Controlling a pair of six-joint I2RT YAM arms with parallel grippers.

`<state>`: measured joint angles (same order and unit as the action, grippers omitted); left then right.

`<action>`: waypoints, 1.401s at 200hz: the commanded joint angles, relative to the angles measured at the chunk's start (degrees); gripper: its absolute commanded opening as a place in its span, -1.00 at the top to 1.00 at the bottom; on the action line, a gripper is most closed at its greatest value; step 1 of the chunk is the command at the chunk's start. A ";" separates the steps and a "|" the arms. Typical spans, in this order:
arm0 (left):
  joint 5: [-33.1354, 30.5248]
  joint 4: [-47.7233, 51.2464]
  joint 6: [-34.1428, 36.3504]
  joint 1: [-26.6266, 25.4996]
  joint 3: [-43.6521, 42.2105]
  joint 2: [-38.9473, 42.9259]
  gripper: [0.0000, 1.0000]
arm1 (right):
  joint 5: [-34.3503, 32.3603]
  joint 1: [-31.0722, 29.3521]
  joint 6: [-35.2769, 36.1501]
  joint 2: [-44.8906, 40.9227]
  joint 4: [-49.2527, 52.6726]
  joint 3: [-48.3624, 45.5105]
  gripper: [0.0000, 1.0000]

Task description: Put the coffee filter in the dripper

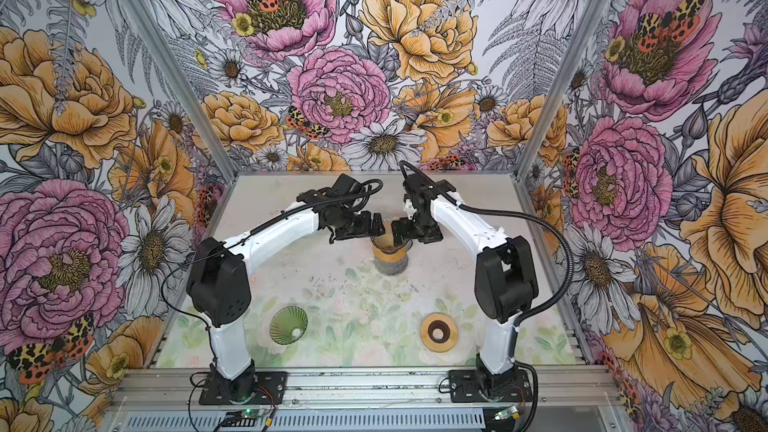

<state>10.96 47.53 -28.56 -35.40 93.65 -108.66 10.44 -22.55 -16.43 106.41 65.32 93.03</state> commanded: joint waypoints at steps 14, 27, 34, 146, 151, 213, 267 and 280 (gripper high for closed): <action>-1.23 -0.87 0.24 -0.10 -1.14 1.00 -0.98 | -0.29 0.84 0.79 -1.10 -0.90 -0.62 -0.90; -1.27 -0.87 0.25 -0.06 -1.19 0.99 -0.98 | 1.17 0.84 1.10 -1.75 -1.22 -0.49 -0.90; -1.20 -0.87 0.17 -0.06 -1.14 1.02 -0.98 | 2.52 0.84 1.29 -2.13 -1.48 -0.49 -0.90; -0.26 -0.77 0.34 -0.04 -0.88 2.73 -0.98 | 3.74 0.52 0.70 0.28 -2.30 -1.18 -0.89; -0.32 -0.82 0.34 -0.11 -0.92 2.78 -0.98 | 3.56 0.48 0.61 0.45 -2.30 -1.18 -0.89; 0.63 -0.91 0.43 -0.39 -0.19 3.52 -0.98 | 3.69 -0.04 0.91 1.94 -2.21 -1.29 -0.89; 0.21 -0.86 1.03 -0.65 0.24 1.94 -0.98 | 7.04 -0.51 1.39 1.93 -2.22 -1.12 -0.89; 0.08 -0.89 1.09 -0.81 0.34 1.62 -0.98 | 8.19 -0.32 1.53 1.29 -2.22 -0.64 -0.89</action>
<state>11.00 47.55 -28.53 -35.62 93.21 -107.68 15.94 -22.59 -15.38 107.74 63.88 92.01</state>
